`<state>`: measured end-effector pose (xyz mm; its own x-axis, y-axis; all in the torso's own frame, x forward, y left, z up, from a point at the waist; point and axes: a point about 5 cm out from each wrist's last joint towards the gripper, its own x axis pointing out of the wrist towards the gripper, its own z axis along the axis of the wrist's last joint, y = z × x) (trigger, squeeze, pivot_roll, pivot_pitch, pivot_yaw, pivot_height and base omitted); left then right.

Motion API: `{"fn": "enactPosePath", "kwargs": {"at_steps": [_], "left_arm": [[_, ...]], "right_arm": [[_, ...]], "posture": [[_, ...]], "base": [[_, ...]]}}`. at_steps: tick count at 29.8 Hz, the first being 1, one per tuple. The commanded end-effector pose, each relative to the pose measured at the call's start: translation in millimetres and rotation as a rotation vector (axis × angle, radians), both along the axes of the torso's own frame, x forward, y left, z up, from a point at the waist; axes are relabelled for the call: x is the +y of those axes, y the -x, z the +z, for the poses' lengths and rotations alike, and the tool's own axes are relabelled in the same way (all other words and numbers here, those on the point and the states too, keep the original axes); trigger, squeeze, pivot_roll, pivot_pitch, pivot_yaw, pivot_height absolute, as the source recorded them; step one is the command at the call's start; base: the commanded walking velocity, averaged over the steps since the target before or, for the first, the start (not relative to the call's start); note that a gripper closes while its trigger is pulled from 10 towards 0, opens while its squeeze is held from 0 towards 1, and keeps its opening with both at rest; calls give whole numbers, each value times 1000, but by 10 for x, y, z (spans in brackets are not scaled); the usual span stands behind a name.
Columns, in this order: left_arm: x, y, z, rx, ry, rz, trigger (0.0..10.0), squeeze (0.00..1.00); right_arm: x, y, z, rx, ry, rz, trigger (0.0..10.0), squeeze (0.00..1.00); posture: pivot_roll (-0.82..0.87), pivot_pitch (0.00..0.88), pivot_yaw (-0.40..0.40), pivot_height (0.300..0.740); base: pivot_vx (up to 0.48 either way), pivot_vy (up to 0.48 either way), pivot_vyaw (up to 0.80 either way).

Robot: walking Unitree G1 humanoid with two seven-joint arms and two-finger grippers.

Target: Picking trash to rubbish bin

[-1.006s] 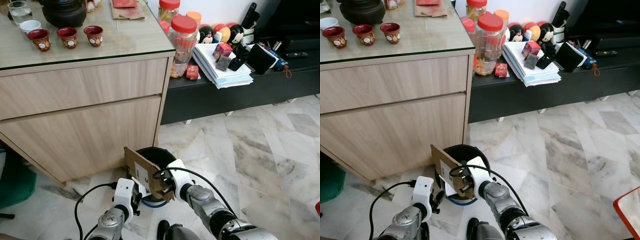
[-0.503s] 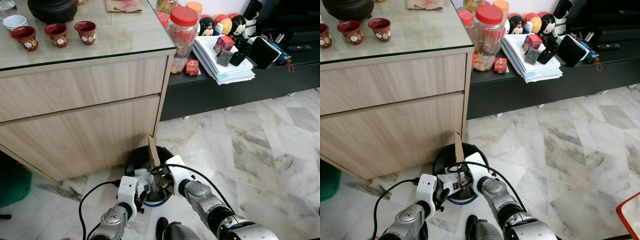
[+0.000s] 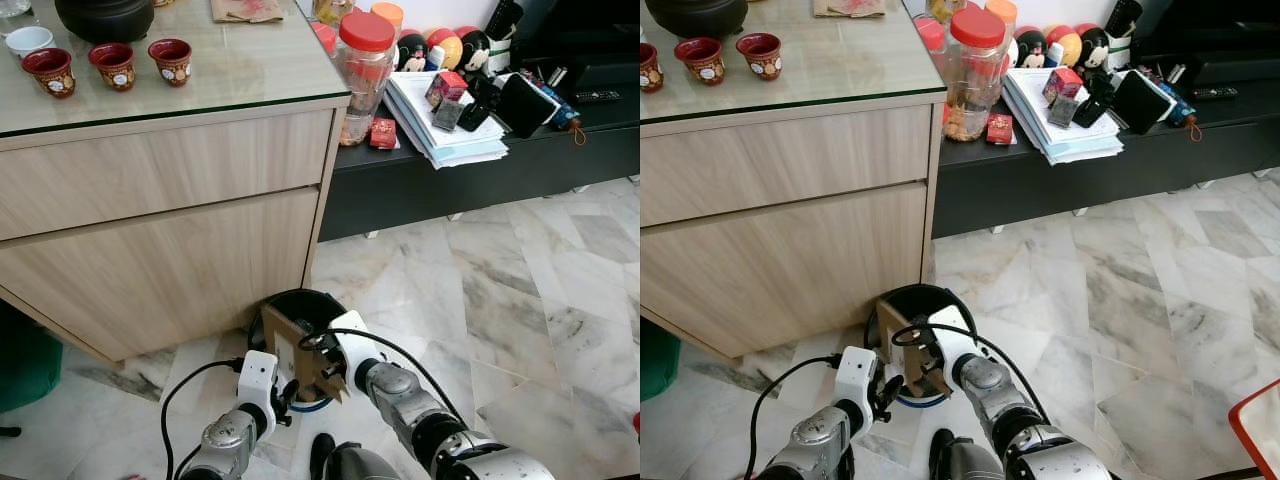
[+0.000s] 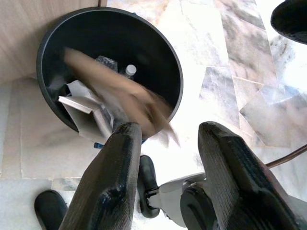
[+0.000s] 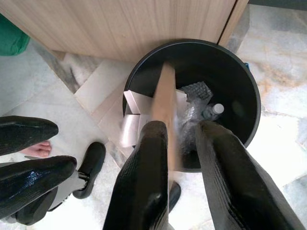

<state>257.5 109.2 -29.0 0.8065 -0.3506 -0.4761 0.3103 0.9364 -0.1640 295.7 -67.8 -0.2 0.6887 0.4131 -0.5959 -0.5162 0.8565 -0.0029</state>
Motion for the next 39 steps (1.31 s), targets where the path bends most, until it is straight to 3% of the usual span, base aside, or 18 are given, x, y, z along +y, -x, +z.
{"fn": "enactPosePath", "kwargs": {"at_steps": [1, 6, 7, 13, 17, 19, 22, 24, 27, 29, 33, 39], "left_arm": [[-58, 28, -12, 5, 22, -9, 10000, 0], [-49, 28, -14, 4, 19, -3, 10000, 0], [-43, 27, -13, 3, 17, 0, 10000, 0], [-6, 25, -17, 1, -2, 19, 10000, 0], [255, 83, -84, 2, -127, 158, 10000, 0], [291, 99, -98, 8, -140, 178, 10000, 0], [424, 141, -125, 15, -165, 277, 10000, 0], [559, 192, -149, 20, -191, 360, 10000, 0], [641, 245, -174, 25, -219, 411, 10000, 0], [658, 255, -176, 23, -226, 425, 10000, 0], [776, 377, -221, 22, -288, 505, 10000, 0], [792, 569, -347, 97, -335, 497, 10000, 0]], "right_arm": [[-15, 22, -31, 19, 8, -10, 10000, 1000], [-16, -4, -6, 0, 9, -31, 10000, 1000], [-18, -8, -3, -3, 9, -34, 10000, 0], [-21, -16, 11, -10, -15, -32, 10000, 0], [-324, -72, 40, -21, -120, -108, 10000, 0], [-393, -76, 39, -23, -131, -126, 10000, 0], [-676, -58, 6, -12, -153, -231, 10000, 0], [-931, 15, -62, 16, -168, -333, 10000, 0], [-1070, 103, -132, 35, -165, -396, 10000, 0], [-1091, 123, -149, 41, -167, -409, 10000, 0], [-1240, 310, -296, 101, -188, -530, 10000, 0], [-1330, 469, -406, 140, -189, -613, 10000, 0]], "posture": [[77, 258, -186, 740], [79, 257, -186, 740], [80, 257, -187, 740], [81, 258, -187, 740], [68, 251, -184, 740], [62, 250, -183, 740], [55, 247, -180, 740], [47, 237, -174, 740], [46, 229, -165, 740], [45, 228, -164, 740], [43, 214, -150, 740], [44, 199, -145, 740]], "base": [[0, 0, 0], [0, 0, 0], [0, 0, 0], [0, 0, 0], [0, 0, 0], [0, 0, 0], [0, 0, 0], [0, 0, 0], [0, 0, 0], [0, 0, 0], [0, 0, 0], [0, 0, 0]]}}
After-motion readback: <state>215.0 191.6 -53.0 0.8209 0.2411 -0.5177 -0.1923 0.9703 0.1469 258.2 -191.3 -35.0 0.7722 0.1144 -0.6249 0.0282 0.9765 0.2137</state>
